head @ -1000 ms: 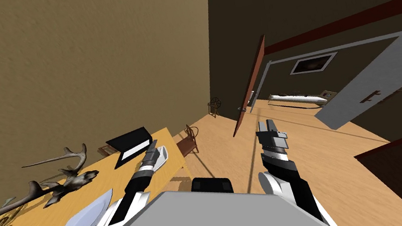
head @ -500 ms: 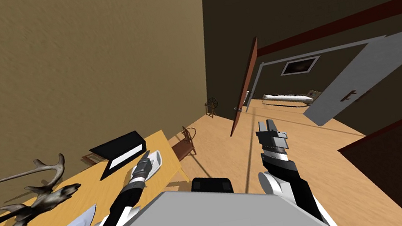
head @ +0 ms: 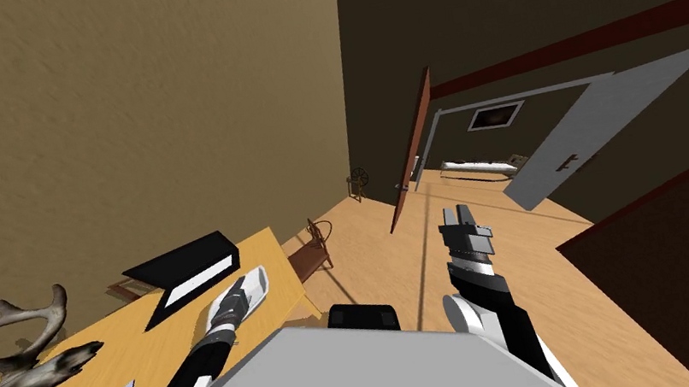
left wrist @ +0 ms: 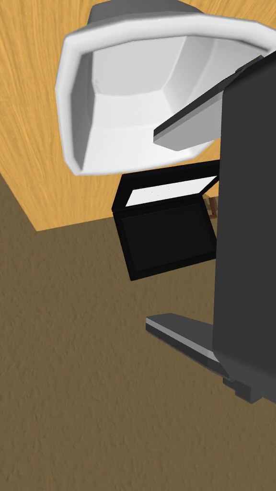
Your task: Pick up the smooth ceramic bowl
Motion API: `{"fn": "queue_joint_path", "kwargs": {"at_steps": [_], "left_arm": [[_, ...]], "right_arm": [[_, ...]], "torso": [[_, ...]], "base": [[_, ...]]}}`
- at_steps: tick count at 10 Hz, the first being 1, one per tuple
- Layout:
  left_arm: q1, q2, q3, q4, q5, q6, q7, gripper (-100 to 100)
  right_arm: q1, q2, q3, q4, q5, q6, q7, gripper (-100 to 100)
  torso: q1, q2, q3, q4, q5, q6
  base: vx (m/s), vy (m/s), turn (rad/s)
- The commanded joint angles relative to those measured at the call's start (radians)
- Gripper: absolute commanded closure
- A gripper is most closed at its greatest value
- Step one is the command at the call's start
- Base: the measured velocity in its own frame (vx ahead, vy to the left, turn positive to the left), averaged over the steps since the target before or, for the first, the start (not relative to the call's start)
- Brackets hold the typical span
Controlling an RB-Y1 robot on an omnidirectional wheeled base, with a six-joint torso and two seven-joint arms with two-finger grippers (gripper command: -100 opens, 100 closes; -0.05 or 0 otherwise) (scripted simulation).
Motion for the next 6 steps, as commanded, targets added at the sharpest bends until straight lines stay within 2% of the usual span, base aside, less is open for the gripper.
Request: {"fn": "queue_joint_path", "kwargs": {"at_steps": [1, 2, 3, 4, 6], "left_arm": [[0.03, -0.005, 0.009, -0.008, 0.01, 0.026, 0.013, -100], [0.053, -0.01, 0.026, 0.013, 0.027, 0.056, 0.026, -100], [0.053, -0.01, 0.026, 0.013, 0.027, 0.056, 0.026, -100], [0.074, -0.015, 0.042, 0.033, 0.045, 0.086, 0.04, -100], [0.115, -0.024, 0.072, 0.073, 0.084, 0.14, 0.063, -100]], "right_arm": [[0.0, 0.0, 0.0, 0.0, 0.0, 0.0, 0.0, 0], [0.0, 0.0, 0.0, 0.0, 0.0, 0.0, 0.0, 0], [0.0, 0.0, 0.0, 0.0, 0.0, 0.0, 0.0, 0], [0.0, 0.0, 0.0, 0.0, 0.0, 0.0, 0.0, 0], [0.0, 0.0, 0.0, 0.0, 0.0, 0.0, 0.0, 0]], "torso": [[0.0, 0.0, 0.0, 0.0, 0.0, 0.0], [0.0, 0.0, 0.0, 0.0, 0.0, 0.0], [0.0, 0.0, 0.0, 0.0, 0.0, 0.0], [0.0, 0.001, 0.001, 0.0, 0.0, 0.0], [0.0, 0.0, 0.0, 0.0, 0.0, 0.0]], "base": [[0.062, -0.015, -0.028], [0.056, -0.013, -0.091], [0.044, -0.01, -0.058], [0.052, -0.014, -0.085], [0.087, -0.014, -0.19]]}}
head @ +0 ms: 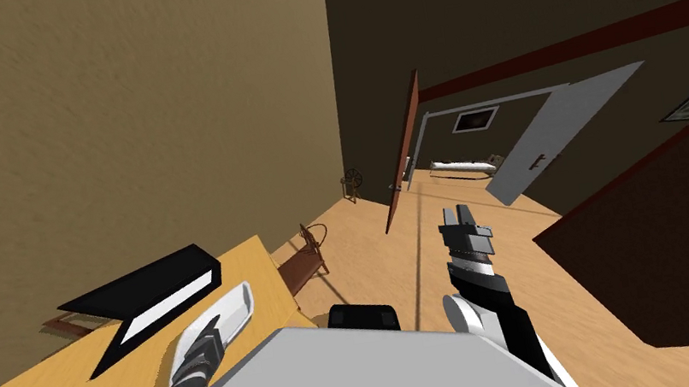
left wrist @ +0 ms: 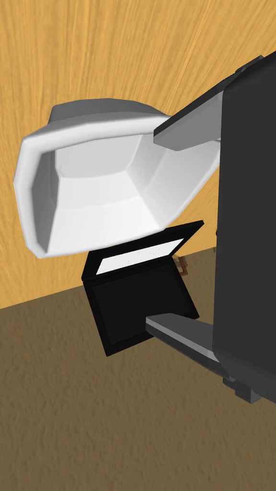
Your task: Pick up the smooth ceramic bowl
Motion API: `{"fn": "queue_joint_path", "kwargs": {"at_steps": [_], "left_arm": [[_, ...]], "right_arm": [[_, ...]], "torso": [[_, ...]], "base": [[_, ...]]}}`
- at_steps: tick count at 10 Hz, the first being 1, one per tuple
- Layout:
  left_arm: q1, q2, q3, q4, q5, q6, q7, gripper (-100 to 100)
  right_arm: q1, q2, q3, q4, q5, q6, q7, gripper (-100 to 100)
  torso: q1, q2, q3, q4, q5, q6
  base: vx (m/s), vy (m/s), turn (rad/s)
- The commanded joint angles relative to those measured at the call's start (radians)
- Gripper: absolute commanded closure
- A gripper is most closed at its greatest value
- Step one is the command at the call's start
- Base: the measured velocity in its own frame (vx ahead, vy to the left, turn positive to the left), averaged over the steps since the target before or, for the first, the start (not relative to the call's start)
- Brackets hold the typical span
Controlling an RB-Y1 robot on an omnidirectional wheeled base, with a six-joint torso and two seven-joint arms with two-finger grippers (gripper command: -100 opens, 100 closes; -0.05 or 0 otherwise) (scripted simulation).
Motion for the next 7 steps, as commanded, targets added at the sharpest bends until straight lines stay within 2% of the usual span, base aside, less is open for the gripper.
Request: {"fn": "queue_joint_path", "kwargs": {"at_steps": [1, 7], "left_arm": [[0.009, 0.012, 0.015, 0.007, 0.02, 0.032, 0.014, -100], [0.103, -0.015, 0.078, 0.111, 0.147, 0.161, 0.067, -100]], "right_arm": [[0.0, 0.0, 0.0, 0.0, 0.0, 0.0, 0.0, 0], [0.0, 0.0, 0.0, 0.0, 0.0, 0.0, 0.0, 0]], "torso": [[0.0, 0.0, 0.0, 0.0, 0.0, 0.0], [0.004, -0.001, -0.001, 0.0, 0.001, 0.0]], "base": [[0.063, 0.006, -0.054], [0.091, 0.031, -0.135]]}}
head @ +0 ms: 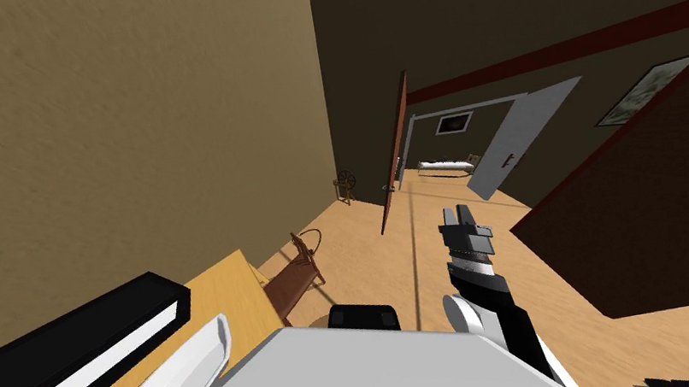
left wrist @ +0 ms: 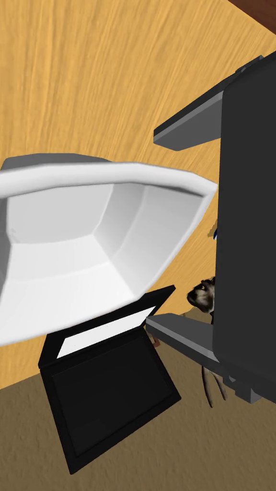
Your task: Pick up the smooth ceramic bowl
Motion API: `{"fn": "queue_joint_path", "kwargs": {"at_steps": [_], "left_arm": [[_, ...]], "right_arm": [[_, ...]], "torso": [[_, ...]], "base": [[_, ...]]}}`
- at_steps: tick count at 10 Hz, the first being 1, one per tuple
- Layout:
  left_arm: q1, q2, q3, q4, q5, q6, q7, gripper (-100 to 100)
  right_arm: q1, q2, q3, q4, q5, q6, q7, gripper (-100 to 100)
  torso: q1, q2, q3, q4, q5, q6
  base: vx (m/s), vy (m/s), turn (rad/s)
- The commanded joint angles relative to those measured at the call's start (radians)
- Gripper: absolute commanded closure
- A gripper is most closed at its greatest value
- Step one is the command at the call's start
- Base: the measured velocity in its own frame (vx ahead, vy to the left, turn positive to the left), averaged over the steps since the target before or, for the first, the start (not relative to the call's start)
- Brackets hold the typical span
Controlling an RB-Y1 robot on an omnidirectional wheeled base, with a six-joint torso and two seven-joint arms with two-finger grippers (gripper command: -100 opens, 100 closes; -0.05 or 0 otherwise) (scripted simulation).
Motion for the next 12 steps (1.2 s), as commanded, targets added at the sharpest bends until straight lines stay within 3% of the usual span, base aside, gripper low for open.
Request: {"fn": "queue_joint_path", "kwargs": {"at_steps": [1, 4, 7, 9, 10, 11, 12], "left_arm": [[0.02, -0.01, 0.012, 0.024, 0.031, 0.031, 0.011, -100], [0.057, -0.019, 0.027, 0.077, 0.101, 0.09, 0.032, -100], [0.068, -0.026, 0.023, 0.11, 0.138, 0.123, 0.041, -100], [0.066, -0.039, 0.004, 0.136, 0.156, 0.144, 0.044, -100], [0.069, -0.039, 0.012, 0.112, 0.147, 0.15, 0.046, -100], [0.067, -0.041, 0.012, 0.113, 0.146, 0.155, 0.047, 0], [0.041, -0.041, 0.012, 0.149, 0.138, 0.137, 0.04, -100]], "right_arm": [[0.0, 0.0, 0.0, 0.0, 0.0, 0.0, 0.0, 0], [0.0, 0.0, 0.0, 0.0, 0.0, 0.0, 0.0, 0], [0.0, 0.0, 0.0, 0.0, 0.0, 0.0, 0.0, 0], [0.0, 0.0, 0.0, 0.0, 0.0, 0.0, 0.0, 0], [0.0, 0.0, 0.0, 0.0, 0.0, 0.0, 0.0, 0], [0.0, 0.0, 0.0, 0.0, 0.0, 0.0, 0.0, 0], [0.0, 0.0, 0.0, 0.0, 0.0, 0.0, 0.0, 0]], "torso": [[0.0, 0.0, 0.0, 0.0, 0.0, 0.0], [0.0, 0.001, 0.001, 0.0, 0.0, 0.0], [-0.001, 0.002, 0.001, 0.0, 0.0, 0.0], [0.001, 0.001, 0.001, 0.0, 0.0, 0.0], [0.001, 0.002, 0.001, 0.001, 0.0, 0.0], [-0.001, 0.004, 0.002, 0.001, 0.0, 0.0], [-0.003, 0.005, 0.003, 0.001, -0.001, 0.0]], "base": [[0.097, 0.041, -0.156], [0.08, 0.048, -0.123], [0.066, 0.051, -0.073], [0.064, 0.074, -0.078], [0.021, 0.028, -0.009], [0.005, 0.006, 0.0], [0.006, 0.025, 0.027]]}}
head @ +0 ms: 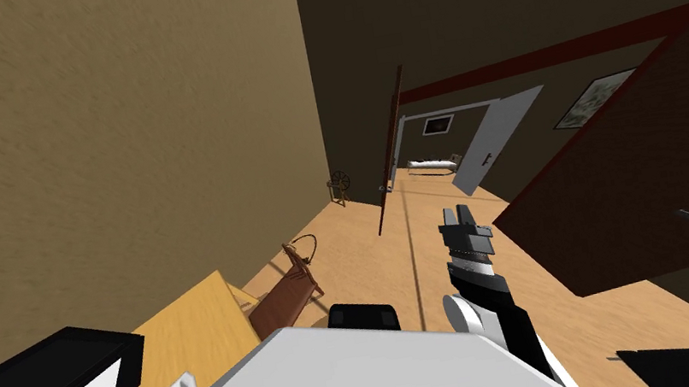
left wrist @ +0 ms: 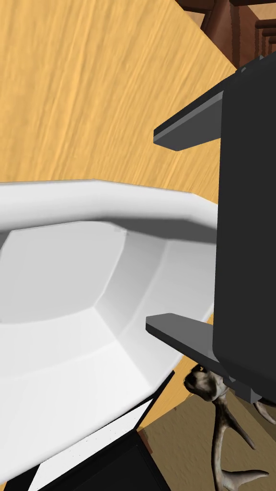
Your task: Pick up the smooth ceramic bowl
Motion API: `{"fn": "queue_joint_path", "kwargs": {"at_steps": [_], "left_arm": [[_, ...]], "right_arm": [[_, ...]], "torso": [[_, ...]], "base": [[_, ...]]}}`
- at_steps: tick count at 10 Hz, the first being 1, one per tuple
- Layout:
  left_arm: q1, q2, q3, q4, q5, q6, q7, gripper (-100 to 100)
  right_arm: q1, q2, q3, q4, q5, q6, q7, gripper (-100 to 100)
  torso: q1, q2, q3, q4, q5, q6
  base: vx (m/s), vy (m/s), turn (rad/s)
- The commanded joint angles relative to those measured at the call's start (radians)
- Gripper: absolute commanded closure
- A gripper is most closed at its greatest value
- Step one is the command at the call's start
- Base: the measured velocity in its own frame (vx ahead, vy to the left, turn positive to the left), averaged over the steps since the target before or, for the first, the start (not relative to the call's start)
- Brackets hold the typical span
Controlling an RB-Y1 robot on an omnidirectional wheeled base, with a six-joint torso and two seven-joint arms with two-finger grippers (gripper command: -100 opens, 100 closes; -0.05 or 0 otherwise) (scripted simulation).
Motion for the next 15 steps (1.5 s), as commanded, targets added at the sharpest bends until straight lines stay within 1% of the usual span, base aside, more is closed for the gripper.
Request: {"fn": "queue_joint_path", "kwargs": {"at_steps": [1, 3, 4, 5, 9, 10, 11, 12, 14, 15], "left_arm": [[-0.023, 0.001, 0.001, 0.031, -0.007, -0.014, -0.006, -100], [-0.049, 0.0, 0.001, 0.067, -0.015, -0.031, -0.013, -100], [-0.042, -0.001, 0.002, 0.054, -0.015, -0.023, -0.01, -100], [-0.044, -0.001, 0.002, 0.057, -0.015, -0.025, -0.011, 100], [-0.044, -0.001, 0.001, 0.057, -0.015, -0.023, -0.01, 100], [-0.044, -0.001, 0.001, 0.057, -0.015, -0.023, -0.01, 0], [-0.017, 0.002, 0.001, 0.022, -0.004, -0.01, -0.005, 100], [-0.01, 0.002, 0.001, 0.013, -0.002, -0.006, -0.003, 100], [0.015, 0.003, 0.001, -0.023, 0.007, 0.011, 0.004, 100], [0.005, 0.005, 0.001, -0.009, 0.005, 0.006, 0.001, 100]], "right_arm": [[0.0, 0.0, 0.0, 0.0, 0.0, 0.0, 0.0, 0], [0.0, 0.0, 0.0, 0.0, 0.0, 0.0, 0.0, 0], [0.0, 0.0, 0.0, 0.0, 0.0, 0.0, 0.0, 0], [0.0, 0.0, 0.0, 0.0, 0.0, 0.0, 0.0, 0], [0.0, 0.0, 0.0, 0.0, 0.0, 0.0, 0.0, 0], [0.0, 0.0, 0.0, 0.0, 0.0, 0.0, 0.0, 0], [0.0, 0.0, 0.0, 0.0, 0.0, 0.0, 0.0, 0], [0.0, 0.0, 0.0, 0.0, 0.0, 0.0, 0.0, 0], [0.0, 0.0, 0.0, 0.0, 0.0, 0.0, 0.0, 0], [0.0, 0.0, 0.0, 0.0, 0.0, 0.0, 0.0, 0]], "torso": [[0.0, 0.0, 0.0, 0.0, 0.0, 0.0], [0.001, 0.0, 0.0, 0.0, 0.0, 0.0], [0.001, 0.0, 0.0, 0.0, 0.0, 0.0], [0.0, 0.0, 0.0, 0.0, 0.0, 0.0], [-0.003, 0.0, 0.0, 0.0, -0.002, 0.0], [-0.004, 0.0, 0.0, 0.0, -0.003, 0.0], [-0.004, 0.0, 0.0, 0.0, -0.003, 0.0], [-0.007, 0.0, 0.0, -0.001, -0.004, 0.0], [-0.009, 0.0, 0.0, -0.001, -0.005, 0.0], [-0.01, 0.0, 0.0, -0.001, -0.006, 0.0]], "base": [[0.007, 0.05, 0.029], [0.003, 0.042, 0.015], [0.002, 0.017, 0.0], [0.0, 0.0, 0.0], [0.0, 0.0, 0.0], [0.0, 0.0, 0.0], [-0.003, -0.035, -0.031], [-0.007, -0.047, -0.022], [-0.008, -0.041, -0.014], [-0.004, -0.018, 0.0]]}}
